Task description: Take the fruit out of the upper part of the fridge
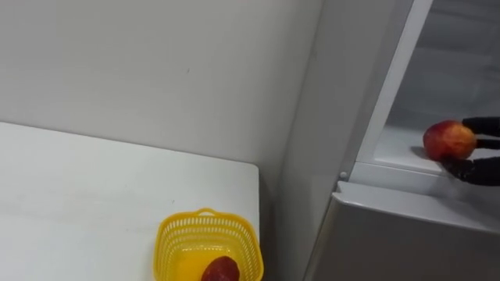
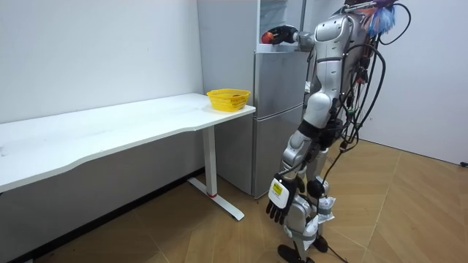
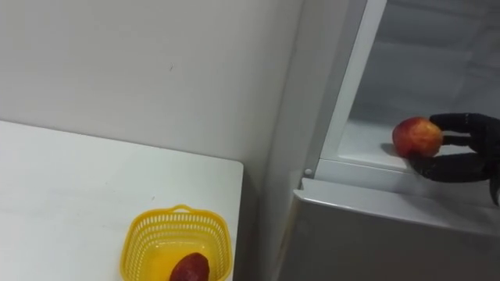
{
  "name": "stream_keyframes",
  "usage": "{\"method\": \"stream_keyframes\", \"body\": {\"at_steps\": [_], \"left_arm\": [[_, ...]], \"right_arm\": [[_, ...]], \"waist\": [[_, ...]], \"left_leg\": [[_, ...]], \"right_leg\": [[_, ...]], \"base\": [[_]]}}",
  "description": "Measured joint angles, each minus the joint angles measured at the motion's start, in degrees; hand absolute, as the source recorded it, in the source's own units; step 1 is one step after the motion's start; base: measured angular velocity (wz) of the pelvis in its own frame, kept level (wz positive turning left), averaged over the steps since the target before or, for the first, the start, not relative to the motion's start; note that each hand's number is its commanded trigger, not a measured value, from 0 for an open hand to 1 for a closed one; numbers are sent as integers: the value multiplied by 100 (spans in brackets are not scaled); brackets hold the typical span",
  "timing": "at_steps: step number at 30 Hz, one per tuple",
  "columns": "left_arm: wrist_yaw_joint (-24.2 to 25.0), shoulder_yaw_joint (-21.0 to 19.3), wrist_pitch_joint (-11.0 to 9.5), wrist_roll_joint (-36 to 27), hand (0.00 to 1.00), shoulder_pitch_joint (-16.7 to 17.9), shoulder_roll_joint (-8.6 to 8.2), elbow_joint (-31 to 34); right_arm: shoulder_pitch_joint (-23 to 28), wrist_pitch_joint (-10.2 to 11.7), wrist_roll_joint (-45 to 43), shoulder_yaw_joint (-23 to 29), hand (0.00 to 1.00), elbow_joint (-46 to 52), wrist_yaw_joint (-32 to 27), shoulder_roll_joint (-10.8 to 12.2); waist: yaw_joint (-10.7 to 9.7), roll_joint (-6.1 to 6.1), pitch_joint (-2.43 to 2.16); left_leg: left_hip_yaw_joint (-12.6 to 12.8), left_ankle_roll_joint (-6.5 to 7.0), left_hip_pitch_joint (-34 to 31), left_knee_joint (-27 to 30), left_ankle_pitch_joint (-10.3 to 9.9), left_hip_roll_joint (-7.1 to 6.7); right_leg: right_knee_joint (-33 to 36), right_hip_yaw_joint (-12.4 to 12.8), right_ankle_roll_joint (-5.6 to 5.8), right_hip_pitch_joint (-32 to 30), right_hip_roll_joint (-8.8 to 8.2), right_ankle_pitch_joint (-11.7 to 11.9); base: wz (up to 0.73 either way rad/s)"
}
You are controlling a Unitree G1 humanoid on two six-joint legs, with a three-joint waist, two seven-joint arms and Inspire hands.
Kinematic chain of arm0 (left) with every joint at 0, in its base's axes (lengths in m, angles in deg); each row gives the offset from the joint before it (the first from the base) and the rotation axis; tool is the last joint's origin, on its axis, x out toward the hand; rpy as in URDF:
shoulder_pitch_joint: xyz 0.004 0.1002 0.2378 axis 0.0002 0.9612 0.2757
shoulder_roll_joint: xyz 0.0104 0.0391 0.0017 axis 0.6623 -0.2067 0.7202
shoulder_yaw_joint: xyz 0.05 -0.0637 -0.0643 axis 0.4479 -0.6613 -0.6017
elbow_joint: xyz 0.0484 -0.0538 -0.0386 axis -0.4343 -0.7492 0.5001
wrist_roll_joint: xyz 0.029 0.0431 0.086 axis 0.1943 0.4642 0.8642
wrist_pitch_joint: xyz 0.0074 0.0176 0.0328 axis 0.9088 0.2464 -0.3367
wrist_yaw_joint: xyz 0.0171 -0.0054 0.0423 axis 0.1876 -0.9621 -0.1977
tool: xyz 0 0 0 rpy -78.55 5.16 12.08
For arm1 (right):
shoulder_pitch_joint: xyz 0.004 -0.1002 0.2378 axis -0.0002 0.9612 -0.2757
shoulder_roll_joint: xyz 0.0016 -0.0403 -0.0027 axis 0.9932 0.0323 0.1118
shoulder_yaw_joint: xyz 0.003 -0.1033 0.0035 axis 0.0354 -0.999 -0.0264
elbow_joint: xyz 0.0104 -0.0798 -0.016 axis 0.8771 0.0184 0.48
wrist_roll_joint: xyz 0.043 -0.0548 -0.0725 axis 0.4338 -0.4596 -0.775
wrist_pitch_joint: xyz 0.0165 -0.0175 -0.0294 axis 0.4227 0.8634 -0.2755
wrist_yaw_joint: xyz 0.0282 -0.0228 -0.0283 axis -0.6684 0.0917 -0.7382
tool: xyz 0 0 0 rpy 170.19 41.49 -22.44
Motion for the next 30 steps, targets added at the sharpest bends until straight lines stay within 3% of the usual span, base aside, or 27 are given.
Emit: {"method": "stream_keyframes", "body": {"at_steps": [8, 30], "left_arm": [[0, -3, 0, 4, 0, -28, 2, 0], [6, -1, 0, 2, 0, -30, 5, 0]], "right_arm": [[-1, -67, -7, -24, 0, 1, 90, -5], [-2, -67, -7, -29, 0, 9, 126, -12]], "waist": [[-4, -11, -19], [-5, -15, -17]], "left_leg": [[3, 0, 1, 2, 1, 0], [4, 0, 1, 0, 1, 0]], "right_leg": [[4, 1, -1, -6, -1, 0], [0, -2, -1, -6, -2, 0]], "base": [[0], [0]]}}
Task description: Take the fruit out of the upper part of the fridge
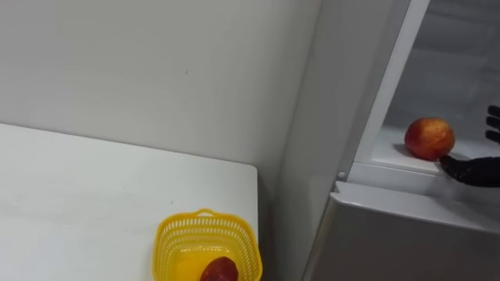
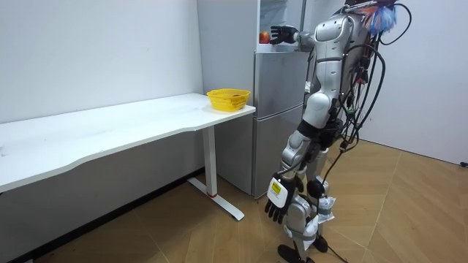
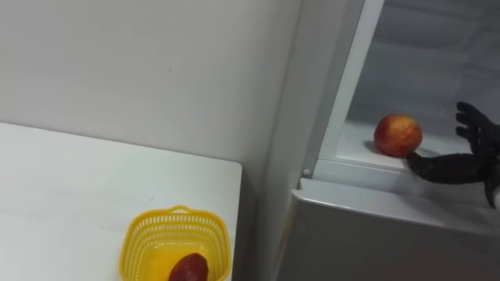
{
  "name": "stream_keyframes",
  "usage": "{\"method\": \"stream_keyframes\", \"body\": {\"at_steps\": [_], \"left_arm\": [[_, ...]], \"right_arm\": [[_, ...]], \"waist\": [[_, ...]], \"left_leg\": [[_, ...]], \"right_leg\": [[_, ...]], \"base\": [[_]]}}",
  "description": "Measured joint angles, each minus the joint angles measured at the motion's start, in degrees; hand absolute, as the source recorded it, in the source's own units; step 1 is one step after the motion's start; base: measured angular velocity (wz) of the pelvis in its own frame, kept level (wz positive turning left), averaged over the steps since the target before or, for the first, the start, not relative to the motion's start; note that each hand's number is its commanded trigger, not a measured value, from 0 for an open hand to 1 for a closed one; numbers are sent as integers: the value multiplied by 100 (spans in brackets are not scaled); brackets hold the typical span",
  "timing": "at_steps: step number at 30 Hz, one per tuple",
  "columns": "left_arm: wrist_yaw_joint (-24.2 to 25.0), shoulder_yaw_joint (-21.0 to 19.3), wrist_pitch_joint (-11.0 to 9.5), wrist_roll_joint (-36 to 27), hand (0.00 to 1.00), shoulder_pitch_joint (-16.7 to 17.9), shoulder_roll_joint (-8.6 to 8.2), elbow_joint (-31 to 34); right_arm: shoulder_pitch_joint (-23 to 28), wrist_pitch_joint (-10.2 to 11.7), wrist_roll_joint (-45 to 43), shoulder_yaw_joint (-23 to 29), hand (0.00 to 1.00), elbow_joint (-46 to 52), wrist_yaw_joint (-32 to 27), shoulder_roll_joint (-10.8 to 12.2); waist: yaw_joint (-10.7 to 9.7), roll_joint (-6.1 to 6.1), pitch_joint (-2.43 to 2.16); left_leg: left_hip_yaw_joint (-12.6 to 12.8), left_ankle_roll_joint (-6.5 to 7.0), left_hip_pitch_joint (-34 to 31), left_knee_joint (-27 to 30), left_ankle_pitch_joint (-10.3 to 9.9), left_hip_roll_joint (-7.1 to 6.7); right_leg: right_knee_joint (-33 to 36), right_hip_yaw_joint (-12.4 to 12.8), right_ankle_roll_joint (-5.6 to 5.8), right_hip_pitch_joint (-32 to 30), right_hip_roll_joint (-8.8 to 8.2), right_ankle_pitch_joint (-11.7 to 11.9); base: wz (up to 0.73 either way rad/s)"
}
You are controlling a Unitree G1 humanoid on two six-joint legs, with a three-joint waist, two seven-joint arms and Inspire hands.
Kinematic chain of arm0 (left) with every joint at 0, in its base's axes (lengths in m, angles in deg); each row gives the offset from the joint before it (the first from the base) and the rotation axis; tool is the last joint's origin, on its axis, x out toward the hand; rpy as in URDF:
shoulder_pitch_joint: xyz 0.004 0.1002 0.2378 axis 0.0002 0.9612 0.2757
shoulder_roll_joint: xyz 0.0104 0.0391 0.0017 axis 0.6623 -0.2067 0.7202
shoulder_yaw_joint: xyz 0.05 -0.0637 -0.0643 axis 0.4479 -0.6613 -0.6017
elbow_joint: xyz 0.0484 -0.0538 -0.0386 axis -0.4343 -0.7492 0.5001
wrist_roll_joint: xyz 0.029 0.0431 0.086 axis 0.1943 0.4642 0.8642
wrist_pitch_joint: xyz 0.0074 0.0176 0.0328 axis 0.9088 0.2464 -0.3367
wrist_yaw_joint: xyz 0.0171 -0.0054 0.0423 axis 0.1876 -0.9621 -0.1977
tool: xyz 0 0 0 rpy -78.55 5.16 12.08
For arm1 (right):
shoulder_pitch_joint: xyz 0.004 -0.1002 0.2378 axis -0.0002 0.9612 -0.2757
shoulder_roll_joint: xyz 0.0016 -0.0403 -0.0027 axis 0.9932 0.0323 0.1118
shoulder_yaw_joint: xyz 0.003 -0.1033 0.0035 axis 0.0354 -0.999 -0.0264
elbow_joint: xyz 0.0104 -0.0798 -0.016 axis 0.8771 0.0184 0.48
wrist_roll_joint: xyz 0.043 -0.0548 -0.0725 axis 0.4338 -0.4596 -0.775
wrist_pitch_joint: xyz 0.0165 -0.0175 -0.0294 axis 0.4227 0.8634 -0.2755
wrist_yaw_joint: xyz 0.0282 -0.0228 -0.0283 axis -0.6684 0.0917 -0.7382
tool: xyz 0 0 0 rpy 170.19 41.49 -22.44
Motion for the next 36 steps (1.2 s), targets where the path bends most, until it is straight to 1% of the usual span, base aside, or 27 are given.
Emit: {"method": "stream_keyframes", "body": {"at_steps": [10, 16, 19, 21, 26, 31, 34, 36], "left_arm": [[34, -3, -5, 18, 0, 6, 5, 0], [61, -3, -53, 17, 0, 58, 31, 0], [99, -1, -67, 15, 0, 87, 51, 0], [134, 0, -112, 15, 0, 101, 54, 0], [157, -1, -156, 18, 0, 111, 56, 0], [155, -2, -170, 30, 0, 112, 57, 0], [151, 1, -170, 30, 0, 124, 56, 0], [149, 0, -171, 31, 0, 121, 56, 0]], "right_arm": [[-22, 0, 37, -12, 0, 5, 8, -2], [-45, -6, 316, -78, 0, -12, 57, -2], [-45, -7, 489, -88, 0, -14, 55, -2], [-45, -7, 666, -88, 0, -13, 60, -2], [-58, -6, 869, -87, 0, -13, 57, -2], [-94, -3, 886, -87, 0, -13, 55, -2], [-97, -3, 1015, -104, 0, -15, 59, -1], [-97, -3, 1084, -108, 0, -15, 63, -1]], "waist": [[9, -21, 0], [5, -23, 3], [9, -19, 19], [12, -12, 31], [28, -7, 32], [30, 12, 33], [51, 33, 46], [61, 58, 65]], "left_leg": [[-7, 0, -15, 4, 0, -1], [-6, 0, -12, 6, 0, -1], [-12, 0, -18, 13, 0, -1], [-15, -1, -30, 14, 0, -1], [-18, -2, -57, 15, -1, 0], [-21, -2, -89, 13, 0, 0], [-19, -2, -75, 9, 0, 1], [-15, -2, -68, 7, 0, 2]], "right_leg": [[4, 3, -4, 24, 1, -3], [6, 12, -5, 27, 3, -4], [5, 3, -6, 25, 3, -4], [5, -2, -7, 13, 2, -6], [12, -6, -16, -14, 2, -15], [26, -5, -16, -51, 1, -15], [37, -3, -17, -49, 1, -14], [57, 1, -17, -57, -2, -14]], "base": [[0], [0], [0], [0], [0], [0], [0], [0]]}}
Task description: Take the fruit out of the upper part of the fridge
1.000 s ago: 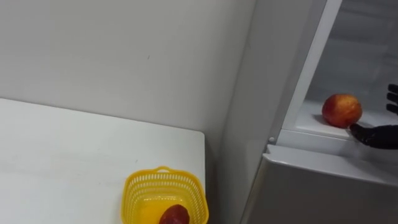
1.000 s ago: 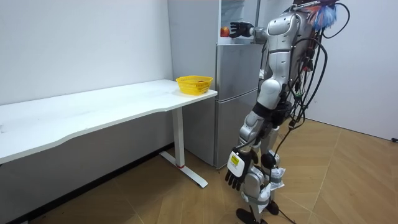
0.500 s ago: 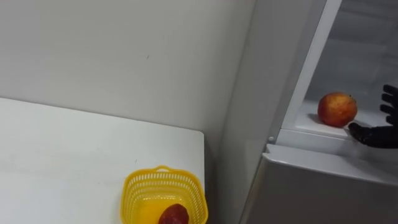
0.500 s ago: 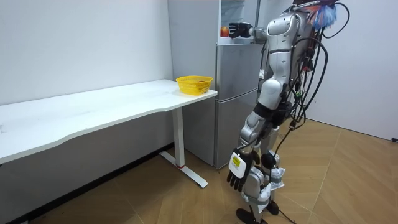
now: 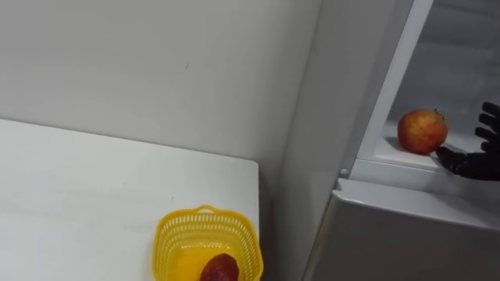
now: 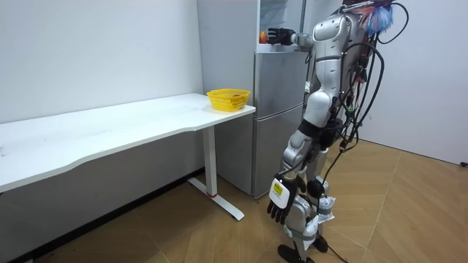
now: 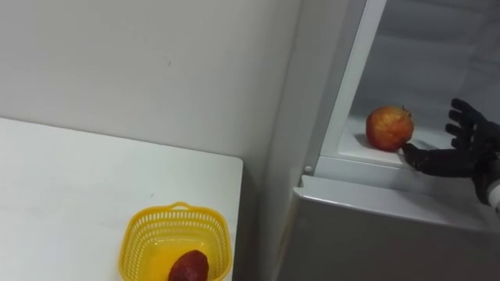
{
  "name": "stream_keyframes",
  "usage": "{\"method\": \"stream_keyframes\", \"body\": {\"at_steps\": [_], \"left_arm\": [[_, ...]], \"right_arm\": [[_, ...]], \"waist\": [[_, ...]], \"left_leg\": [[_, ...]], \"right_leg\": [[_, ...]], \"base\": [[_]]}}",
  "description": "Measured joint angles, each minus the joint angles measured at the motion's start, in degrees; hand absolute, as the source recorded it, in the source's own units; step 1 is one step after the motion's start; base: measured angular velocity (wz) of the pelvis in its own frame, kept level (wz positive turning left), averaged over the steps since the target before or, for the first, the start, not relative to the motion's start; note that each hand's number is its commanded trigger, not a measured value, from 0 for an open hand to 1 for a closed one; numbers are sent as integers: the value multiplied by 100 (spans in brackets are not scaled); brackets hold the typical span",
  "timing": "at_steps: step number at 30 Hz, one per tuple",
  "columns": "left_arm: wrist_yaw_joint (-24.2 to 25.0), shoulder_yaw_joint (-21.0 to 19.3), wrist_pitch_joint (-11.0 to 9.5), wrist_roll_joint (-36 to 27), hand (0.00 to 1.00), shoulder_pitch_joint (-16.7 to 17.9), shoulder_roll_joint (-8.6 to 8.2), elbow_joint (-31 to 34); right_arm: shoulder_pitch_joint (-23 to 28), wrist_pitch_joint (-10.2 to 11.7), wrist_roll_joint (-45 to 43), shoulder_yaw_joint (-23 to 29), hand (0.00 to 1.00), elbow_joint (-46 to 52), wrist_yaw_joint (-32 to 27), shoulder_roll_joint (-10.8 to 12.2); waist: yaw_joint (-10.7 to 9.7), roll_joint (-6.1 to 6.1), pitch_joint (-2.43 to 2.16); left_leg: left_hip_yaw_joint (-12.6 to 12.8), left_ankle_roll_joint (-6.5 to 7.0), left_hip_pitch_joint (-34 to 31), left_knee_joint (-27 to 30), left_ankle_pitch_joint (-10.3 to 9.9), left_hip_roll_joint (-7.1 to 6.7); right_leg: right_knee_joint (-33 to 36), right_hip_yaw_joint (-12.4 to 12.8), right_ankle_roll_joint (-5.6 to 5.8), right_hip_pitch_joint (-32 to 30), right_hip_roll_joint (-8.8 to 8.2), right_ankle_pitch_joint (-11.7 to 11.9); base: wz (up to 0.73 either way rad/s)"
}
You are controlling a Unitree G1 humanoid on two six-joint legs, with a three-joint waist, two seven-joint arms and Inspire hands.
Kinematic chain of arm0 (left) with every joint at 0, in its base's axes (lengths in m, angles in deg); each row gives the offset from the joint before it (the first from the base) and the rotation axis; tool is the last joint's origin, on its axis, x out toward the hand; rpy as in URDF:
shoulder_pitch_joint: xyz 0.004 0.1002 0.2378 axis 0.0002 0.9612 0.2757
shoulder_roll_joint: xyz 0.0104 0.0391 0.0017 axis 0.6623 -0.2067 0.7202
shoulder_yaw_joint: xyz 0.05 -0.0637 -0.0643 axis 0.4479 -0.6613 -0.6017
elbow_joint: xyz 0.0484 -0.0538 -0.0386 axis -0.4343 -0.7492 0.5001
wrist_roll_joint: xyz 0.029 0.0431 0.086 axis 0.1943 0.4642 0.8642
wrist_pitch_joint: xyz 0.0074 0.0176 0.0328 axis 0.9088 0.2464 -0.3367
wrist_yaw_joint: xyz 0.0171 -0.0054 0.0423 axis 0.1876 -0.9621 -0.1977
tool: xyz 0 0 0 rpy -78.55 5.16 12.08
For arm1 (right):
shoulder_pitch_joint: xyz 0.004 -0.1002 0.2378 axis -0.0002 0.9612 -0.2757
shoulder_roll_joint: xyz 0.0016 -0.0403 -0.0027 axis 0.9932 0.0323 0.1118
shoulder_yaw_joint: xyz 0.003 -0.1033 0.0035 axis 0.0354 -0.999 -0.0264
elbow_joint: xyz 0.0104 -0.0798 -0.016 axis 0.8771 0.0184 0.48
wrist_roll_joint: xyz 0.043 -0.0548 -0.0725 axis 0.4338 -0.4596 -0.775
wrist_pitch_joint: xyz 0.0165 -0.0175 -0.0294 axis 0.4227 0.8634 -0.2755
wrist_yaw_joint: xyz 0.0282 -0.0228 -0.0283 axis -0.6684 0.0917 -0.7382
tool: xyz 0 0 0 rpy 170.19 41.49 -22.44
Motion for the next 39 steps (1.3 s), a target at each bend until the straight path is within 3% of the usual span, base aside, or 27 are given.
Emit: {"method": "stream_keyframes", "body": {"at_steps": [9, 25, 39], "left_arm": [[-13, 1, 0, 7, 0, -14, -1, 0], [-39, 3, -6, -5, 0, -12, -2, -1], [-11, 17, -19, -18, 0, 15, -3, -62]], "right_arm": [[-1, 5, 57, -6, 0, 0, -5, 1], [-2, 5, 93, -56, 0, 0, 15, 0], [-324, 35, 248, -220, 0, -459, 451, -18]], "waist": [[114, 5, 5], [129, -17, 2], [120, -9, 6]], "left_leg": [[32, -5, 3, -5, 4, 0], [33, -13, 17, -5, 10, 1], [44, -17, 57, -4, 12, 7]], "right_leg": [[29, 26, -7, -36, -2, -13], [37, 25, -16, -43, -2, -23], [46, 27, -25, 5, 1, -28]], "base": [[-2], [0], [0]]}}
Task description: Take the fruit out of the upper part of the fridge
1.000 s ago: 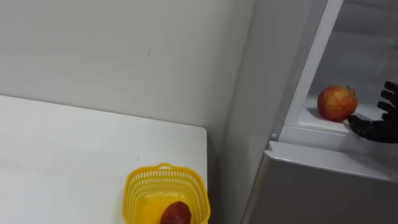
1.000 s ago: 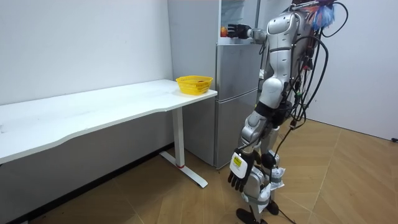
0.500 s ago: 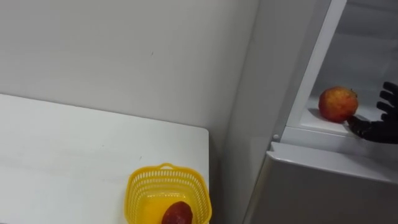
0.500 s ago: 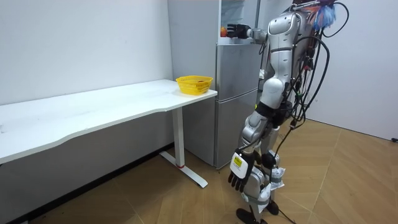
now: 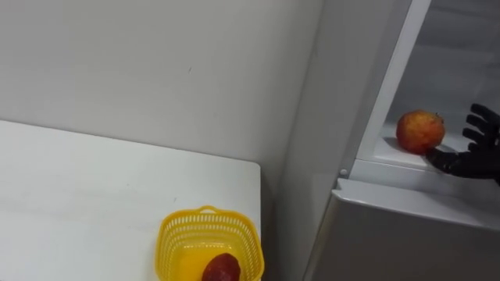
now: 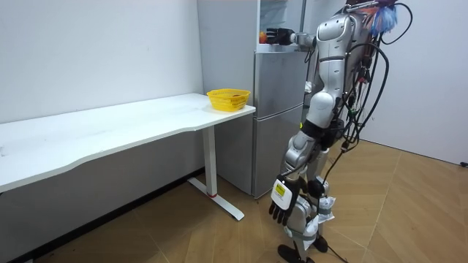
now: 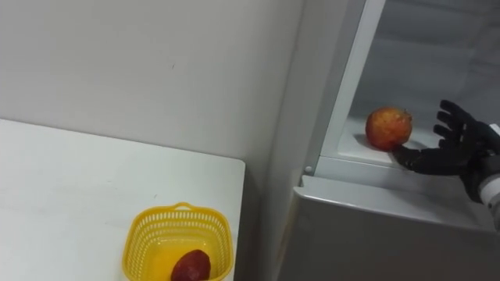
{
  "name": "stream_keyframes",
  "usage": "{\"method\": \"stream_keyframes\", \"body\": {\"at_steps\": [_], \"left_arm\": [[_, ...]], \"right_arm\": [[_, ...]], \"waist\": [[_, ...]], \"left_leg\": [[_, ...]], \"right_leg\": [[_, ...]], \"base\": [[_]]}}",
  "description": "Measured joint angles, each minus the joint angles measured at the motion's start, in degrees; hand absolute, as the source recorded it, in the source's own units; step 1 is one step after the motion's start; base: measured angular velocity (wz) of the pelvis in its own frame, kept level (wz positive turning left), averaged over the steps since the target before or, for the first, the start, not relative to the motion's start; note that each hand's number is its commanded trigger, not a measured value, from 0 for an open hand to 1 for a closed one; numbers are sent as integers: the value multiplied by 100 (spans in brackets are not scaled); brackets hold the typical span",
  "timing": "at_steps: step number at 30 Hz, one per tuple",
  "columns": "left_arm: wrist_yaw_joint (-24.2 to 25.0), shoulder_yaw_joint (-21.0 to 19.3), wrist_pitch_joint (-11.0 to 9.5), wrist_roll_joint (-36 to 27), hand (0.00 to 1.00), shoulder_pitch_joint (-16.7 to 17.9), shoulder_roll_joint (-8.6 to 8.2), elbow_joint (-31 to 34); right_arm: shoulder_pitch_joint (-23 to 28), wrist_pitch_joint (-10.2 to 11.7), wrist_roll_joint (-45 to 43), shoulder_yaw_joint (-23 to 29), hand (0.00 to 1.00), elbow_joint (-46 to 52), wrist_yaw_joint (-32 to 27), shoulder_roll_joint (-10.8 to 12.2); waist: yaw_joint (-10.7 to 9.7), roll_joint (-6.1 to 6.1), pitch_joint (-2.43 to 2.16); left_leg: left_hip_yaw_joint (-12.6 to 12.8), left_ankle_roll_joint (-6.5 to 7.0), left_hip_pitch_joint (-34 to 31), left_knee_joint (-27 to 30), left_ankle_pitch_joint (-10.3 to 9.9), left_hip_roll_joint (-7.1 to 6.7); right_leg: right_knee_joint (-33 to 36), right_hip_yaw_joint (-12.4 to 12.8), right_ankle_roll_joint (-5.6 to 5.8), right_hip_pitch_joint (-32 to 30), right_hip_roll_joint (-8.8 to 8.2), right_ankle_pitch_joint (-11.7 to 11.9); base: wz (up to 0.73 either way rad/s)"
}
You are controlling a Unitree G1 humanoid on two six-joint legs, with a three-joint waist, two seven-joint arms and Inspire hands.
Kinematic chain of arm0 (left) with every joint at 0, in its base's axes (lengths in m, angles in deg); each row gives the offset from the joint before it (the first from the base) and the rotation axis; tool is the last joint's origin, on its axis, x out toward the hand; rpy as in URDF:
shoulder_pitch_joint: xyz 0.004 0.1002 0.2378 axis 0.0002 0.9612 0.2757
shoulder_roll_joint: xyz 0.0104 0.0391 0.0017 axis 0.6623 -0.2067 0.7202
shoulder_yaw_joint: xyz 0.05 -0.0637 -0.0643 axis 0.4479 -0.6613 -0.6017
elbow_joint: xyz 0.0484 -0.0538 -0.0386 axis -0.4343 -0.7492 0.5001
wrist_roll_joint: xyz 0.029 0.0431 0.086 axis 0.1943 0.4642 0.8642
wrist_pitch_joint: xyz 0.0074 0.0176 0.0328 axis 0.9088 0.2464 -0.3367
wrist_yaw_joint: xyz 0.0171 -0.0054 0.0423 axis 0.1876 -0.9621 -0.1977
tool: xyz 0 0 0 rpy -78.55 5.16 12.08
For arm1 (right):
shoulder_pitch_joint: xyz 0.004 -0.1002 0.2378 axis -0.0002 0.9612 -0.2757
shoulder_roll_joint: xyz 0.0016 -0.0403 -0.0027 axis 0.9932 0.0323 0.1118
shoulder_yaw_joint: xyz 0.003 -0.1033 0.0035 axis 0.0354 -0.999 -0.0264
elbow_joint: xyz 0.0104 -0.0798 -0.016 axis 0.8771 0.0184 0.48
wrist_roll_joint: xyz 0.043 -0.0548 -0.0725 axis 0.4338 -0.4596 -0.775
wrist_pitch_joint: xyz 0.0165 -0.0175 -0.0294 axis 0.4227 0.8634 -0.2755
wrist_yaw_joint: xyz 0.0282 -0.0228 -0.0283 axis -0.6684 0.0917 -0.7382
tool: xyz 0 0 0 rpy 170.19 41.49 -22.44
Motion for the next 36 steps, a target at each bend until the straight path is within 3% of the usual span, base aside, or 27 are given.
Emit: {"method": "stream_keyframes", "body": {"at_steps": [31, 36], "left_arm": [[52, 116, 2, 19, 0, -2, 10, -2], [151, 114, 7, 5, 0, -22, 17, -4]], "right_arm": [[-13, 106, 215, -332, 0, 54, 347, -126], [-104, 97, 209, -446, 0, 53, 336, -127]], "waist": [[85, -47, 6], [158, -79, 32]], "left_leg": [[-4, -8, 2, -1, 0, 9], [17, -14, -18, -1, 0, 19]], "right_leg": [[3, -17, -9, 13, 4, -8], [-1, -8, -25, -68, 3, -22]], "base": [[0], [-1]]}}
